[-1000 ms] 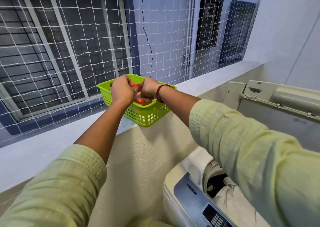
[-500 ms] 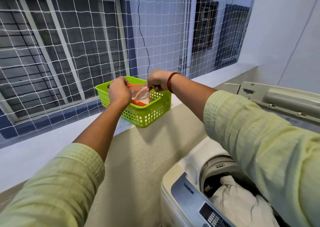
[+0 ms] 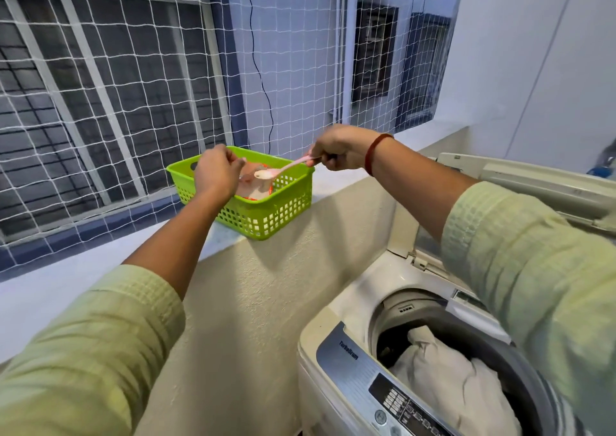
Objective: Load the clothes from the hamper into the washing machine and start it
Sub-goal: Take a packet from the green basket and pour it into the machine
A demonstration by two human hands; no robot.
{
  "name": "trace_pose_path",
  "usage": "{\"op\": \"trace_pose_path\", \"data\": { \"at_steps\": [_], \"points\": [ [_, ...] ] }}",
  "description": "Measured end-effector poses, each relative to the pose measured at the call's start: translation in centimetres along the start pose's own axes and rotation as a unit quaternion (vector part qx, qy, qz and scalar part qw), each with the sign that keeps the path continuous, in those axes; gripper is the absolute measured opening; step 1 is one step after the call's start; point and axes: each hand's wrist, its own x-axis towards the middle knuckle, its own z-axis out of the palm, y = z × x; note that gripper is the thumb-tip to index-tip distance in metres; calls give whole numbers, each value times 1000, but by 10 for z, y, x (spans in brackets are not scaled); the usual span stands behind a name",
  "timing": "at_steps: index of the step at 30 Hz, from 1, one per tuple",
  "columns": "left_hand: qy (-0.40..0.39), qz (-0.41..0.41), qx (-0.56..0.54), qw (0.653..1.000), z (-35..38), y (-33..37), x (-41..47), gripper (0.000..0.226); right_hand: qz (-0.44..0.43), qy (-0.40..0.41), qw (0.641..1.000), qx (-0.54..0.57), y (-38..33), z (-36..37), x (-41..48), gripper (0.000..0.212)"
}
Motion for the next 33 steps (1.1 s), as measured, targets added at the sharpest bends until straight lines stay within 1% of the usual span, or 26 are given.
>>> {"op": "trace_pose_path", "data": {
  "at_steps": [2, 4, 6, 8, 10, 13, 16, 18, 21, 24, 28, 33],
  "points": [
    [-6, 30, 26, 999, -2, 5, -1, 24, -10, 11, 1000, 23, 3, -11, -10, 26],
    [-8, 78, 45, 996, -1, 14, -4, 23, -26, 26, 998, 44, 7, -26, -19, 20],
    [-8, 130, 41, 991, 3, 30, -11, 22, -36, 34, 997, 59, 12, -42, -32, 15],
    [-5, 173, 11, 985, 10, 51, -19, 22, -46, 44, 995, 71, 18, -58, -49, 14],
    [-5, 201, -32, 979, 18, 73, -29, 22, -58, 66, 993, 81, 27, -75, -70, 17],
    [-9, 215, -85, 973, 39, 101, -45, 23, -56, 99, 990, 82, 51, -101, -98, 21],
    [-31, 235, -129, 963, 72, 119, -70, 23, -27, 134, 987, 80, 88, -126, -117, 22],
    [-65, 245, -158, 954, 99, 130, -91, 24, 0, 167, 983, 77, 119, -141, -130, 20],
    [-135, 248, -170, 944, 141, 140, -122, 26, 45, 212, 973, 73, 168, -160, -145, 19],
    [-217, 270, -174, 922, 184, 147, -148, 27, 95, 239, 964, 68, 217, -176, -158, 21],
    [-324, 289, -153, 888, 246, 154, -174, 27, 147, 258, 953, 55, 276, -189, -171, 21],
    [-437, 295, -104, 843, 311, 161, -201, 33, 183, 244, 951, 51, 349, -191, -164, 21]
  ]
}}
